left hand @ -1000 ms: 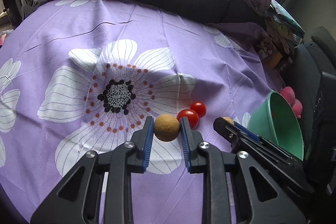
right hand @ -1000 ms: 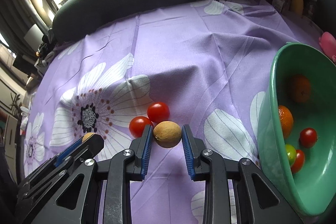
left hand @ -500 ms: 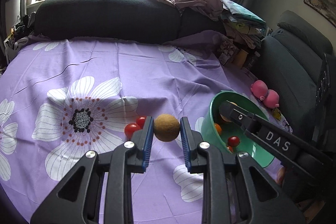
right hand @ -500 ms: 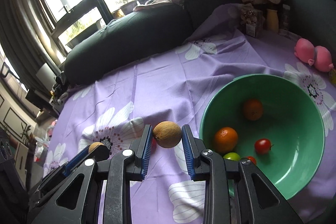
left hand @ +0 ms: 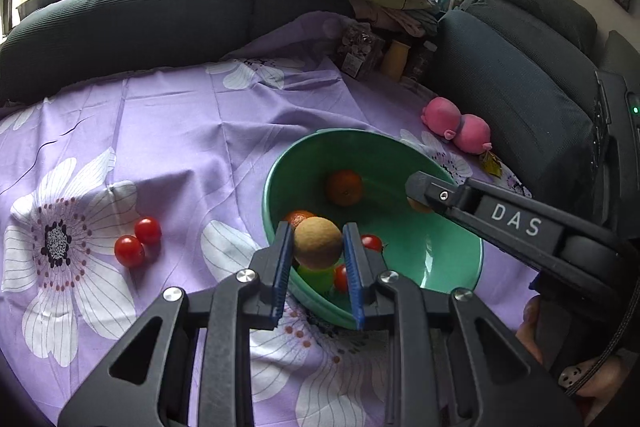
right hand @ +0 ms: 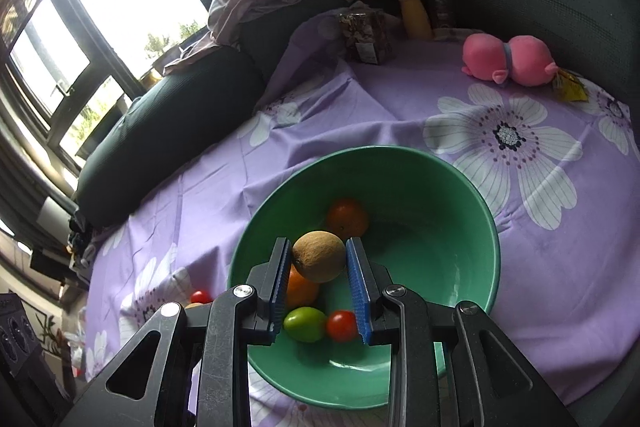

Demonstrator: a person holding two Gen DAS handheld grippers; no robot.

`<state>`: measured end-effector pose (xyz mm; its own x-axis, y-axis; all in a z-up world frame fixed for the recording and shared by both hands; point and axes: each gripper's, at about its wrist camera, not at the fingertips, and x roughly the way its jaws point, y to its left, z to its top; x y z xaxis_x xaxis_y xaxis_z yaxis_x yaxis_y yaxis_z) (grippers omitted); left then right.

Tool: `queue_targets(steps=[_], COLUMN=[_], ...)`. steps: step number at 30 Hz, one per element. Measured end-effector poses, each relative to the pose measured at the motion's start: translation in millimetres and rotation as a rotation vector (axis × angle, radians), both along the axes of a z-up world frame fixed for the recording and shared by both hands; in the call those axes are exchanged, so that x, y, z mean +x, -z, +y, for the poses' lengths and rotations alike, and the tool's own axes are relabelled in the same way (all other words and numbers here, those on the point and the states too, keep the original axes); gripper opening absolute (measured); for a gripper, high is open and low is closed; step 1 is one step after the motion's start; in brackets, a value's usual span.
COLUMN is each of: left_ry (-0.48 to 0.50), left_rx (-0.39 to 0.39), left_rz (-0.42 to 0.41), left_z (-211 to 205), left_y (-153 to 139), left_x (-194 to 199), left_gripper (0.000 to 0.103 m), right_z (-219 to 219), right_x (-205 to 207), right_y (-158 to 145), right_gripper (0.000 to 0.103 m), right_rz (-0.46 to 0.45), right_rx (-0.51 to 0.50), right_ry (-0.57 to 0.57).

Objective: Organize fruits
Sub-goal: 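Carry the tan fruit with the right tool over the bowl and release it, then move the right tool back and grasp another red cherry tomato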

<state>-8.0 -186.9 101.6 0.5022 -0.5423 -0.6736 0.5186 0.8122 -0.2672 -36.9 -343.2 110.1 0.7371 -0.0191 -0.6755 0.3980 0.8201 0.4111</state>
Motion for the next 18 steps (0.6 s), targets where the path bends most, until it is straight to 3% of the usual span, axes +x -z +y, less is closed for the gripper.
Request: queue_targets(steps=[7,16,18], left_ry=[0.061,0.07,0.066], left_rx=[0.021,0.021,0.015], left_rz=[0.026,0.05,0.047], left_z=[-29.0,-35.1,-31.6], left_y=[8.8,12.1,9.2], left_x=[-1.3,-1.4,-2.1], left_gripper=[0.025,0.025,0.031], right_z=[-15.5,-22.9,-22.5], right_x=[-2.6,-6.0,-6.3], right_y=[10.0,12.4,10.5], right_gripper=[0.03,0.03,0.03], right_rz=[0.047,0.072,0.067], right_rx=[0.02,0.011,0.007], right_ry=[0.04,0.084,0.084])
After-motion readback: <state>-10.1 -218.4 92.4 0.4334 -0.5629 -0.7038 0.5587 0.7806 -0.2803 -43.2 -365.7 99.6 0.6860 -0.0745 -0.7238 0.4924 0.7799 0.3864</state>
